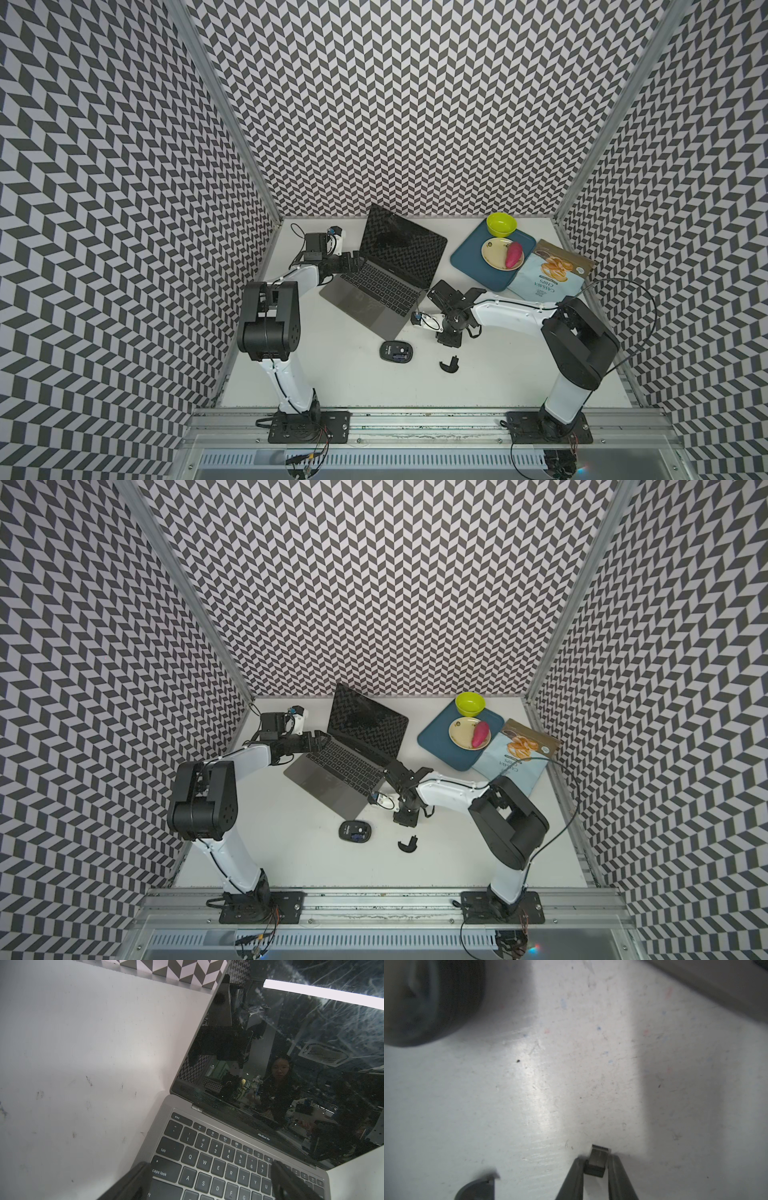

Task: Insert the wireless mouse receiver into the laptop
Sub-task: Pick up the USB plug at the center of the board.

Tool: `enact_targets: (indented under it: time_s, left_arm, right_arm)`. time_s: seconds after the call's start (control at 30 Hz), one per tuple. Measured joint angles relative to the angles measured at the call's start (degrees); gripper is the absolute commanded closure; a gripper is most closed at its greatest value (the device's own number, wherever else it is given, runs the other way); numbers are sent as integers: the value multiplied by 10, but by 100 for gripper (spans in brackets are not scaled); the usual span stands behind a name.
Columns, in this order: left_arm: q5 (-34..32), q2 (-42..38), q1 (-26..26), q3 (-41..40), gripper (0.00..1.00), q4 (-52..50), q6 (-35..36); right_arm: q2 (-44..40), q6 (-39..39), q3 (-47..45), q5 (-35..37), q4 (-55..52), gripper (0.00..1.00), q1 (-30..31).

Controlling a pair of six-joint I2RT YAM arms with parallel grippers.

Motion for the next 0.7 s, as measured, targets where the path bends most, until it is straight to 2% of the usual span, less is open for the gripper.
enact_targets:
  time_s: [0.57,0.7]
  left_arm:
    - [0,0,0,0,5,0,0]
    - [0,0,0,0,5,0,0]
  right_arm:
    - [-8,7,-11,10,12,76,-2]
    - [-15,7,-19,11,12,80,-5]
